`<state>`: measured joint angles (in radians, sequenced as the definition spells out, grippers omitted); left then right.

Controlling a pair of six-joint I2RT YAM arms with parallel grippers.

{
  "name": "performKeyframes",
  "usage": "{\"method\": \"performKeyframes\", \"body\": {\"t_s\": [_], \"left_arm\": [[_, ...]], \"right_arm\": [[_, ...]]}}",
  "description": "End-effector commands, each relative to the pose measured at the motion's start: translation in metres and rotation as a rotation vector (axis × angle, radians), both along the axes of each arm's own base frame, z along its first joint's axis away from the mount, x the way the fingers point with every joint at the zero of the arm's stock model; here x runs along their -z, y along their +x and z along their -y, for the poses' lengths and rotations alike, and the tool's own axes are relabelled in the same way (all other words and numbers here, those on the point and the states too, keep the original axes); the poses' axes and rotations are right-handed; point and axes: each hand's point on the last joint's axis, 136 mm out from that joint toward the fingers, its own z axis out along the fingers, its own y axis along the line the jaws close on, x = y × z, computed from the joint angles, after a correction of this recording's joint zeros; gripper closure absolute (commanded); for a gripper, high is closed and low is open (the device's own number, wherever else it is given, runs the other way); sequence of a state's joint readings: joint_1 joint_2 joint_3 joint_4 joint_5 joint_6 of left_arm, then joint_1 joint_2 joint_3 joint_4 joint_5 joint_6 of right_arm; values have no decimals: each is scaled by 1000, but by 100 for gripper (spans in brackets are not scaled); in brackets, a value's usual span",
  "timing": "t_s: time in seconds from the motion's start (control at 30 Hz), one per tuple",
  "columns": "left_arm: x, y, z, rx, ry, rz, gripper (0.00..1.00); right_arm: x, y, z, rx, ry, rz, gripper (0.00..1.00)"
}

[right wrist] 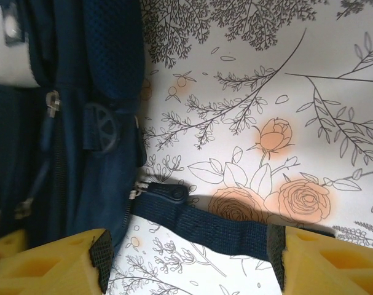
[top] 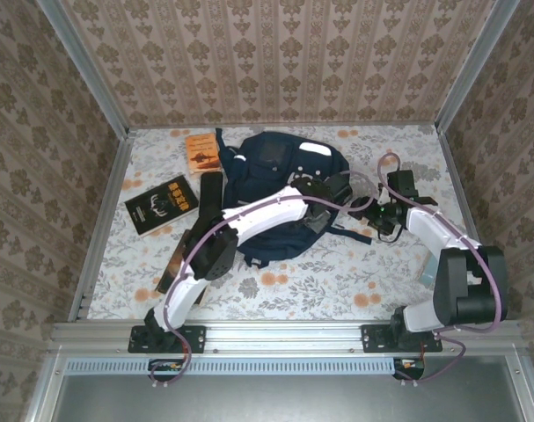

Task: Pack books, pencil case, and school supplies into a backpack

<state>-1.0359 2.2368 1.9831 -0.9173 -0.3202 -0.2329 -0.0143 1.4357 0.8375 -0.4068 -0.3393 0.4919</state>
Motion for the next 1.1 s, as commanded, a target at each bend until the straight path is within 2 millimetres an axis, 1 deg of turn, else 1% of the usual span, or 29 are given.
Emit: {"method": "performKeyframes", "body": {"t_s": [0.0,0.07,0.2,0.23,0.37,0.43,0.5,0.57,0.63,0.73,0.8,0.9,0.97,1.0,1.07], "left_arm": [[-57,21,-16,-11,-63,111,91],[-66,23,-19,-11,-86,118,93],[-82,27,-27,-25,-123,122,95],[-85,28,-27,-24,-129,126,95],[-98,36,-35,-36,-148,147,96],[-103,40,-39,-48,-158,153,96],[-108,41,-42,-55,-173,153,96],[-111,42,-45,-58,-181,151,96],[-112,45,-49,-65,-179,153,97],[-115,48,-54,-78,-180,157,97],[-116,49,-55,-80,-183,156,98],[-121,50,-55,-82,-196,165,98],[-125,51,-56,-80,-199,179,98],[-129,52,-57,-82,-201,190,99],[-138,54,-58,-80,-212,213,100]], "right_arm": [[-8,14,-14,-96,31,67,30],[-12,17,-27,-161,55,100,31],[-22,24,-50,-309,32,185,36],[-24,25,-56,-348,29,207,39],[-27,30,-75,-481,11,283,44],[-26,31,-79,-526,10,306,47],[-27,28,-86,-592,21,339,54],[-29,27,-88,-636,9,371,63],[-32,27,-89,-671,-4,389,65],[-37,24,-87,-724,-58,391,66],[-40,24,-84,-760,-101,383,65],[-37,18,-79,-838,-189,390,57],[-35,20,-75,-838,-218,387,52],[-35,20,-76,-841,-214,386,48],[-34,23,-78,-826,-210,377,43]]}}
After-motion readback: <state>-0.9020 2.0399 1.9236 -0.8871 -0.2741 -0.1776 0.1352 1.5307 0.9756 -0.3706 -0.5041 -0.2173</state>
